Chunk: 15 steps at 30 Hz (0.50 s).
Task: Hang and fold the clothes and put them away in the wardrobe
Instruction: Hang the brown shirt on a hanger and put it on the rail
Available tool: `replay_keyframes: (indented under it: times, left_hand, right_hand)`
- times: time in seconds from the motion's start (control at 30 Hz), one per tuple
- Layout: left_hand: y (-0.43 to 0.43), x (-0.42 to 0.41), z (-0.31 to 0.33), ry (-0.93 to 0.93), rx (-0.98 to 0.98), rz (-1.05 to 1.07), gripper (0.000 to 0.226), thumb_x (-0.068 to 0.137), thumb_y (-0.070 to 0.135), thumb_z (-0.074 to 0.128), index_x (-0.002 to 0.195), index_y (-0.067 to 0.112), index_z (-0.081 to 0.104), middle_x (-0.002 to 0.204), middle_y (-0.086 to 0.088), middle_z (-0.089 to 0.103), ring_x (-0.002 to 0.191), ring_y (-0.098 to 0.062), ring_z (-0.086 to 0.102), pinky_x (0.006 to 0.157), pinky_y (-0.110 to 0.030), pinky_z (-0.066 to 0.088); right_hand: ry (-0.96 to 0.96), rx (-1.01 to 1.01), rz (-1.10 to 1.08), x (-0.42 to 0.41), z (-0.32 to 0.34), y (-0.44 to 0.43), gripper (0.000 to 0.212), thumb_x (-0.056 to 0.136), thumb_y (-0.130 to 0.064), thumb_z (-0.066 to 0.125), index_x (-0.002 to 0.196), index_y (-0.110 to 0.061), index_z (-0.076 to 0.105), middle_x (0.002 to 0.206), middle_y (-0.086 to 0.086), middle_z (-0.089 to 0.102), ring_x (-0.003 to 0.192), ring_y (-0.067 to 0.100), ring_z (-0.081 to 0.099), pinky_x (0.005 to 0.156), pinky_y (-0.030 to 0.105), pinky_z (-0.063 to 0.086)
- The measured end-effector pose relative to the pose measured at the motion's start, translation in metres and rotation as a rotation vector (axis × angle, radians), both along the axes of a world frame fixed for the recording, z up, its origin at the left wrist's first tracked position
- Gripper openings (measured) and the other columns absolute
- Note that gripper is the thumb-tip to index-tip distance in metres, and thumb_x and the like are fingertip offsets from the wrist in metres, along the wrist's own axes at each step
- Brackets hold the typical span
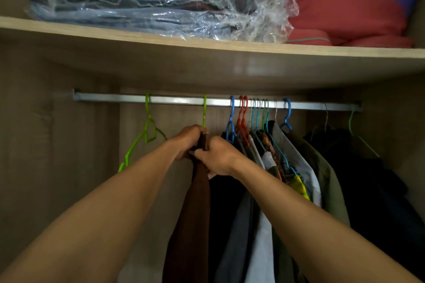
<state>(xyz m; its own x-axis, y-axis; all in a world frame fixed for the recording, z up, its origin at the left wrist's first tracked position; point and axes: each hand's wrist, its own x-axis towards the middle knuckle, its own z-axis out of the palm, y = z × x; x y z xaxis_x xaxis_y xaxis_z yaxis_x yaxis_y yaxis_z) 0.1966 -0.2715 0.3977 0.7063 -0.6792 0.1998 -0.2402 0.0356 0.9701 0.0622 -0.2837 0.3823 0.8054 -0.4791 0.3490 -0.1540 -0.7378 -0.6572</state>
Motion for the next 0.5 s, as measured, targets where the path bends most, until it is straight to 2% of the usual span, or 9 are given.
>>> replay_keyframes:
  times: [0.1,0.13,0.23,0.3,0.37,0.43,0.5]
  left_hand:
    - [-0.005,0.005,-0.001,-0.019,0.025,-0.018,0.016,0.093,0.022,0.054,0.101,0.019,0.068,0.096,-0.011,0.060,0.078,-0.025,0.055,0.068,-0.031,0.043]
    - [-0.006,0.006,0.000,-0.032,0.047,-0.027,0.020,0.094,0.023,0.054,0.107,0.019,0.068,0.096,-0.010,0.060,0.078,-0.024,0.055,0.063,-0.028,0.042]
    - [-0.005,0.008,0.002,-0.055,0.107,-0.036,0.026,0.094,0.028,0.058,0.115,0.017,0.069,0.101,-0.010,0.063,0.086,-0.026,0.058,0.057,-0.026,0.042]
    - [-0.003,0.008,0.003,-0.064,0.133,-0.029,0.025,0.094,0.029,0.060,0.113,0.015,0.070,0.105,-0.011,0.065,0.089,-0.026,0.060,0.059,-0.028,0.045]
    - [-0.001,0.008,0.005,-0.089,0.152,-0.029,0.027,0.095,0.026,0.058,0.114,0.011,0.069,0.108,-0.012,0.067,0.089,-0.026,0.062,0.061,-0.029,0.048]
    - [0.002,0.008,0.007,-0.131,0.166,-0.017,0.030,0.096,0.026,0.054,0.117,0.010,0.068,0.116,-0.013,0.068,0.095,-0.028,0.064,0.066,-0.033,0.053]
    - [0.009,0.007,0.012,-0.163,0.166,0.020,0.030,0.097,0.027,0.053,0.117,0.009,0.066,0.119,-0.014,0.066,0.097,-0.029,0.066,0.075,-0.040,0.057]
  right_hand:
    - [0.050,0.096,0.008,0.003,0.002,-0.005,0.025,0.100,-0.007,0.054,0.076,-0.017,0.054,0.070,0.006,0.060,0.053,0.016,0.066,0.057,0.034,0.062]
    - [0.083,0.123,0.008,0.002,0.005,-0.005,0.024,0.100,-0.005,0.054,0.078,-0.016,0.054,0.070,0.005,0.058,0.051,0.014,0.063,0.055,0.033,0.060]
    - [0.195,0.114,-0.027,0.000,0.011,-0.006,0.009,0.100,-0.015,0.062,0.094,-0.010,0.058,0.078,0.005,0.057,0.060,0.017,0.060,0.055,0.029,0.058]
    - [0.231,0.081,-0.056,0.000,0.015,-0.005,0.020,0.100,-0.022,0.063,0.111,-0.007,0.057,0.082,0.006,0.056,0.060,0.016,0.060,0.052,0.026,0.058]
    - [0.243,0.064,-0.084,-0.001,0.017,-0.005,0.030,0.100,-0.026,0.063,0.117,-0.002,0.057,0.082,0.008,0.057,0.060,0.017,0.062,0.054,0.027,0.059]
    - [0.246,0.048,-0.102,-0.002,0.020,-0.002,0.026,0.100,-0.026,0.063,0.106,-0.002,0.057,0.080,0.010,0.058,0.060,0.018,0.063,0.057,0.030,0.059]
    - [0.245,0.020,-0.126,-0.005,0.025,-0.002,0.027,0.100,-0.025,0.063,0.086,-0.004,0.055,0.076,0.011,0.059,0.059,0.018,0.062,0.058,0.030,0.059]
